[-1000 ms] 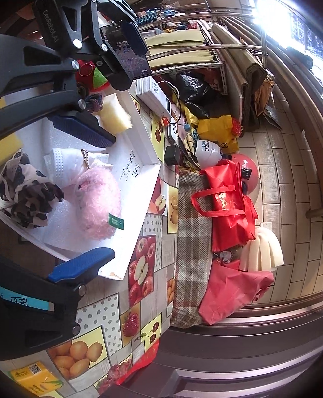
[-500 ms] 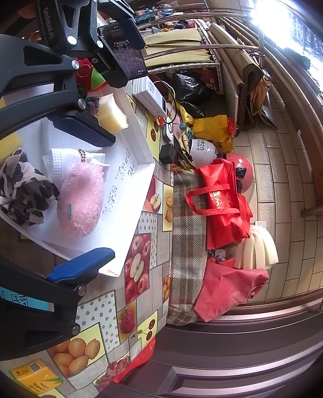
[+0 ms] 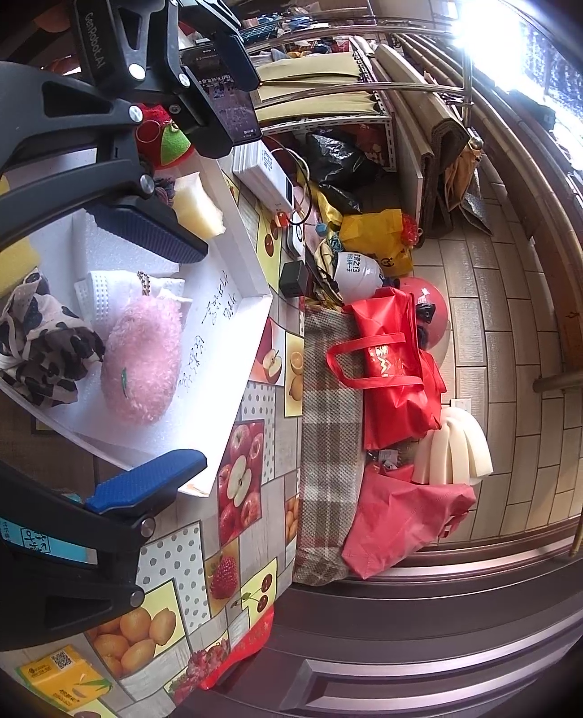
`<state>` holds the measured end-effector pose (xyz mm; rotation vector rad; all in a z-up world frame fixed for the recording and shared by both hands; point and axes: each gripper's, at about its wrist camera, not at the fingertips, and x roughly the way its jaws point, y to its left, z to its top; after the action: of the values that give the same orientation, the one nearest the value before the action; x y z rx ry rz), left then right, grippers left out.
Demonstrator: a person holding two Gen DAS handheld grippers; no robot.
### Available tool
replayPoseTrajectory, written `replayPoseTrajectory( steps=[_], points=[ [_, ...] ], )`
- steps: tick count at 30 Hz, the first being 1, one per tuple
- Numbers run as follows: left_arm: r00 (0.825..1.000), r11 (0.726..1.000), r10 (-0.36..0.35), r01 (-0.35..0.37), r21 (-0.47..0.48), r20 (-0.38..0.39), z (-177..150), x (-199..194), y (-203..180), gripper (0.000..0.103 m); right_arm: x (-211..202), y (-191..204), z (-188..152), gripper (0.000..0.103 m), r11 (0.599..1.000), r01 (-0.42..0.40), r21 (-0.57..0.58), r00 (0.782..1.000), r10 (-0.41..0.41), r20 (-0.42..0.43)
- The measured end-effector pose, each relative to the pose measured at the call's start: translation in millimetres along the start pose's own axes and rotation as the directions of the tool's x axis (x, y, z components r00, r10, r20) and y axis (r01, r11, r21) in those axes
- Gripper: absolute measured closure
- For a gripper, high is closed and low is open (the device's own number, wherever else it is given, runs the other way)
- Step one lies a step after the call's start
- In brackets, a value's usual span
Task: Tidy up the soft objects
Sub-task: 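Open the left tool in the box while the right tool releases the pompom inside, then move both tools from the box to the blue and yellow tissue packs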
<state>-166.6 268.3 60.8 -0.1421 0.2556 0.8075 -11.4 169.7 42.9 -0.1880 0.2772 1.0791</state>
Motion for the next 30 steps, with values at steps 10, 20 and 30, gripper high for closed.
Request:
replayPoseTrajectory(
  steps=[10, 20, 30],
  points=[
    [1.0, 1.0, 0.0, 0.0, 0.0, 0.001, -0.9, 0.0, 0.4, 0.0, -3.0, -1.0, 0.8, 0.011, 0.999, 0.037, 0.009, 0.999, -0.037, 0.015],
    [1.0, 1.0, -0.001, 0.001, -0.002, 0.003, -0.3, -0.1, 1.0, 0.0, -5.3, -5.7, -0.6, 0.006, 0.999, 0.03, 0.031, 0.999, -0.031, 0.025],
    [1.0, 1.0, 0.009, -0.009, 0.0, 0.005, 2.2, -1.4, -0.5, 0.0, -10.4, -6.9, -1.5, 0.0, 0.997, 0.057, 0.042, 0.997, -0.059, 0.051]
  ],
)
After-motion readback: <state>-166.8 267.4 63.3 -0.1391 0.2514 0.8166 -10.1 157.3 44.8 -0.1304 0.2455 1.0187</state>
